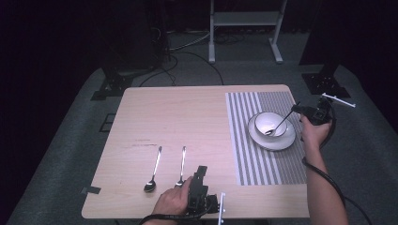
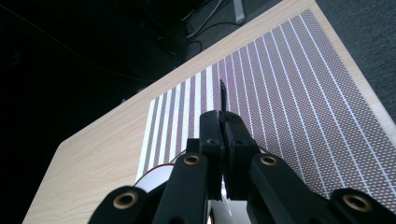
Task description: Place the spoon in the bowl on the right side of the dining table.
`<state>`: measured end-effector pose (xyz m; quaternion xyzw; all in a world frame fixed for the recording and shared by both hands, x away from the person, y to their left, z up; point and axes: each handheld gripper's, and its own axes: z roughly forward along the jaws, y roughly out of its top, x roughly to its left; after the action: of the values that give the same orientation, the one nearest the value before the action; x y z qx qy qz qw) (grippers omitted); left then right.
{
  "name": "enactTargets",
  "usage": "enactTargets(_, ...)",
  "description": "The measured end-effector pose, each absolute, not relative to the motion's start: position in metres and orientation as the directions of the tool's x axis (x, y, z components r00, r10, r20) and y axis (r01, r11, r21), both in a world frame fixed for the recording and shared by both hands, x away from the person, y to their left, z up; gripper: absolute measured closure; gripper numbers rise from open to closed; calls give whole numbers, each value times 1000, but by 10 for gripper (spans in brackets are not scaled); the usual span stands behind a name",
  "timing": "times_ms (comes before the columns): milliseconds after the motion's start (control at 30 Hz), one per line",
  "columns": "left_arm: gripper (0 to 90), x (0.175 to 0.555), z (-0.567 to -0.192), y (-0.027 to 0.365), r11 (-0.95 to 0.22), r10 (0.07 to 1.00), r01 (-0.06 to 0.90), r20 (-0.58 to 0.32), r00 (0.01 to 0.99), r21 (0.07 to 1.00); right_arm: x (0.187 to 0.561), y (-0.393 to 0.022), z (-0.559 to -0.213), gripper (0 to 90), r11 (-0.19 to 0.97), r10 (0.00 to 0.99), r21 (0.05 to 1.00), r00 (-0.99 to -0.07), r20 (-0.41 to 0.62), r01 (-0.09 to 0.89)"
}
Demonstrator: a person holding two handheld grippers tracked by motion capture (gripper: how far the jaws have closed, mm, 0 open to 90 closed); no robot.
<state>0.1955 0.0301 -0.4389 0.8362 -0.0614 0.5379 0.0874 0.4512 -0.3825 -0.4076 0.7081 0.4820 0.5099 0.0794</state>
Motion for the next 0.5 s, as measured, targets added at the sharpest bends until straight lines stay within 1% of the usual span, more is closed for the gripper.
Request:
enactTargets(367, 167, 195, -437, 33, -978, -5, -190, 909, 416, 82, 444, -388, -407, 695, -518, 751, 596, -8, 660, 613)
enactTargets(500, 167, 195, -439, 33, -979, -10, -189, 909, 417, 76, 439, -390, -405, 657, -500, 756, 606, -30, 654, 618)
